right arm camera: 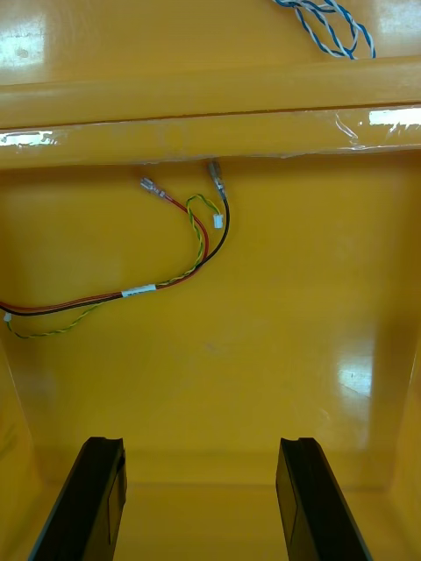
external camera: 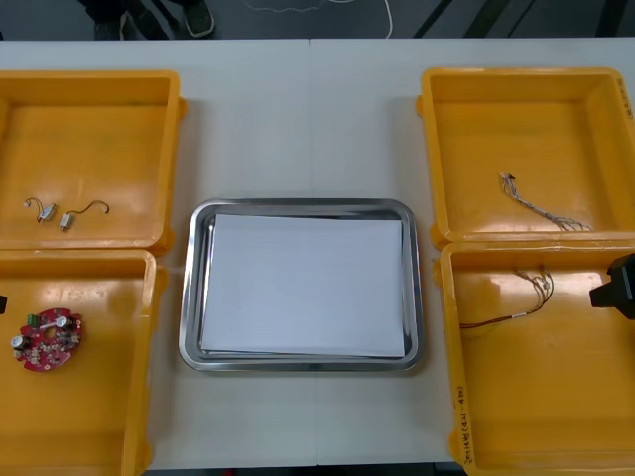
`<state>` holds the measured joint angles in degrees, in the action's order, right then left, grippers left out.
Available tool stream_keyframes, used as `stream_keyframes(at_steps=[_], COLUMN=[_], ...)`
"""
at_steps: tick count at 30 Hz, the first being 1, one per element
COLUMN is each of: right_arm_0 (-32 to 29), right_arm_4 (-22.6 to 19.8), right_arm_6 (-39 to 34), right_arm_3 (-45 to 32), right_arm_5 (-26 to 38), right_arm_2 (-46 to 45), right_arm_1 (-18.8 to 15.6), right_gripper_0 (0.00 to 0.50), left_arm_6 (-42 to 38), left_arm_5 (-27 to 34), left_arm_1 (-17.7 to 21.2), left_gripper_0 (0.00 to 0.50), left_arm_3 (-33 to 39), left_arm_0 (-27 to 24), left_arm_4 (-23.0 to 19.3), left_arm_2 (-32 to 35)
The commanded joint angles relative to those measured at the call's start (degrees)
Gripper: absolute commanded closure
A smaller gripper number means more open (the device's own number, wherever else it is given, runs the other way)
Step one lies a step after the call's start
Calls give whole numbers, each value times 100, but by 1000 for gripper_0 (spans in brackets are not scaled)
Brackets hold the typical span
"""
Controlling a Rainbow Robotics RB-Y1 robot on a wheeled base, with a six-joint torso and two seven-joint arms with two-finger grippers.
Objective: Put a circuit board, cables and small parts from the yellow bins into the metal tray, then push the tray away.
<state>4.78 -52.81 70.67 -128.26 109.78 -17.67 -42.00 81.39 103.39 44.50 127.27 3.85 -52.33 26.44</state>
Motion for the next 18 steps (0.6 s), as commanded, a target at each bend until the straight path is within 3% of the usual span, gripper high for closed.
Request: stream_keyframes(at_steps=[1,18], right_arm_0=[-91,-91], right_arm_4=[8,8], right_arm_6=[-203,-203], right_arm_3=[-85,-85], right_arm_5=[22,22], right_arm_2=[-184,-184], right_arm_1=[-177,-177], right_gripper_0=[0,0], left_arm_6=[474,474], left_arm_5=[-47,-47], left_arm_1=[-47,-47], left_gripper_0=[0,0], left_arm_3=[52,52], left_arm_0=[-139,-139], left_arm_4=[48,48], left_arm_2=[19,19])
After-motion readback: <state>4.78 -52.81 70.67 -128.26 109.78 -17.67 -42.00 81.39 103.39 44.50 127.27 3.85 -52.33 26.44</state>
